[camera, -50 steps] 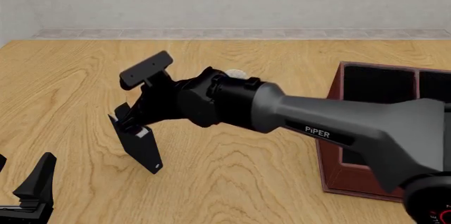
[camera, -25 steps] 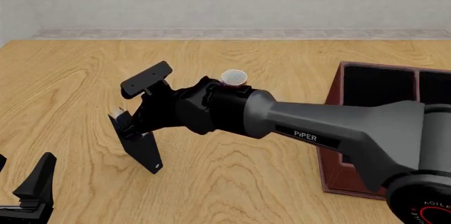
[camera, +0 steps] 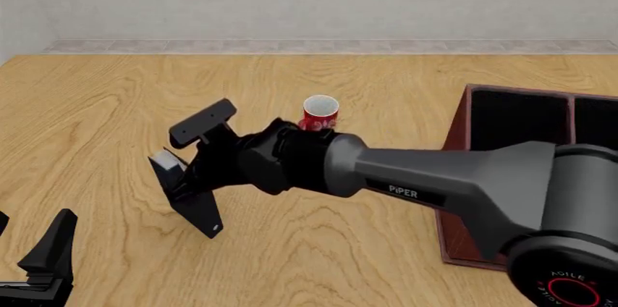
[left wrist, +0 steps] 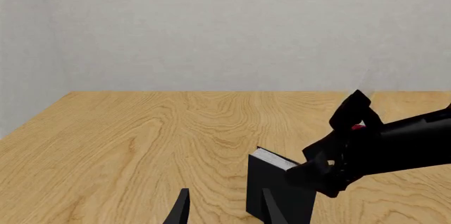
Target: Pick up the book and place it in the left compartment of the caddy.
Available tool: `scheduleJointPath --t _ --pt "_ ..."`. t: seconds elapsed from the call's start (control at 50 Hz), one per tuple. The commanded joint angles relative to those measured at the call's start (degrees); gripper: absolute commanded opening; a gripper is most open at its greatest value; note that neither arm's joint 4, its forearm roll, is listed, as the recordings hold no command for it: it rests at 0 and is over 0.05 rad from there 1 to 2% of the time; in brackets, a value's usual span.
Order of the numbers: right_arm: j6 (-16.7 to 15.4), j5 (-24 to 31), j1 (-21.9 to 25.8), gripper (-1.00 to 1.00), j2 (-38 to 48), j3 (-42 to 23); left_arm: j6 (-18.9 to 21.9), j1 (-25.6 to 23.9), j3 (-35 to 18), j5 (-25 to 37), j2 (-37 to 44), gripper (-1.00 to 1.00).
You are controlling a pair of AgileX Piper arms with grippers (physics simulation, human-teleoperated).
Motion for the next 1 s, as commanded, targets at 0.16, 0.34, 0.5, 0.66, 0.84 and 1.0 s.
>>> scheduleJointPath --t 0.16,0.34,0.5,0.66,0.84,1.0 --pt "0.5 -1.0 -0.5 1.00 1.9 0.7 0.0 0.0 0.0 0.0 0.0 1.00" --pt "0.9 -1.2 -0.3 1.00 2.6 0.6 0.0 0.0 0.0 0.0 0.0 1.00" --pt "1.1 -1.4 -0.4 1.00 3.1 0.6 0.0 0.0 0.0 0.0 0.0 1.00" --pt "0.5 -2.5 -1.3 1.00 3.3 1.4 0.0 0.0 0.0 0.0 0.0 1.00" --pt "-1.3 -4.7 -3.0 -1.00 1.4 3.5 0.0 0.0 0.0 0.0 0.0 1.00" --pt "-2.4 -5.5 -3.1 -1.00 -0.4 4.5 0.0 0.0 0.0 0.0 0.0 1.00"
